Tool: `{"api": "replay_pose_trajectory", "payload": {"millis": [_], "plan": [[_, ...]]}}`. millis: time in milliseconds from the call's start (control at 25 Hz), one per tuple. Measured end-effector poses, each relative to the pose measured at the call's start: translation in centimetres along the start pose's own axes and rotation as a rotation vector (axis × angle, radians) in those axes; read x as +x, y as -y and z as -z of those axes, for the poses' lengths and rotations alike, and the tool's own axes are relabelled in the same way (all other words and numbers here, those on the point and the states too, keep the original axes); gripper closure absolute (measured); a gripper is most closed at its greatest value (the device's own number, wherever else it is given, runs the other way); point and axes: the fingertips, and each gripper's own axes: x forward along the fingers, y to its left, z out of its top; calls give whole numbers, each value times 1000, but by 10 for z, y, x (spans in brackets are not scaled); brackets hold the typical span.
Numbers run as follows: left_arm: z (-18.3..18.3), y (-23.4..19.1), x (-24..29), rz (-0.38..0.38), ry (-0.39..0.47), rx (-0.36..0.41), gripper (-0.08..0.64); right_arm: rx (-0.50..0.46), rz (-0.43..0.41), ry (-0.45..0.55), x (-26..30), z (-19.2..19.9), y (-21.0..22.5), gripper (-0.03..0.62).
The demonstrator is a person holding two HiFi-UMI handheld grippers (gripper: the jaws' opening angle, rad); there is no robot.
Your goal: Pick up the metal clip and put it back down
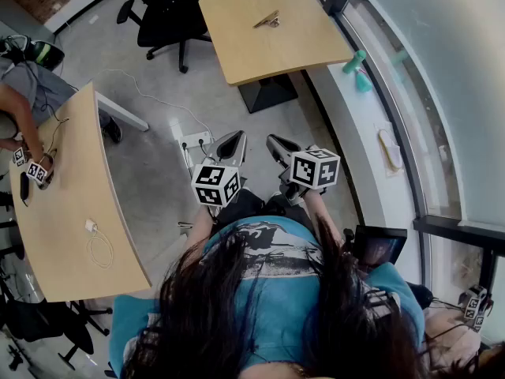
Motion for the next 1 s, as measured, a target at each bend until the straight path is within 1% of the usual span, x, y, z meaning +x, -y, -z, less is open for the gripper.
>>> {"api": "replay_pose_trajectory", "payload": {"millis": [120,280,520,760,1000], "plan": [[-1,-8,2,9,-8,6,557,14,9,8,6,1,-1,569],[-1,-16,8,22,-12,-6,557,28,23,-1,13,6,1,569],[-4,-23,23,31,-13,-19,557,34,41,-4,21,-3,13,569],[-6,-32,56,0,-26,-35,557,59,18,-18,33,-22,43,569],[-19,-47,110,-58,-26,-67,557,66,-21,-40,53,-63,85,569]]}}
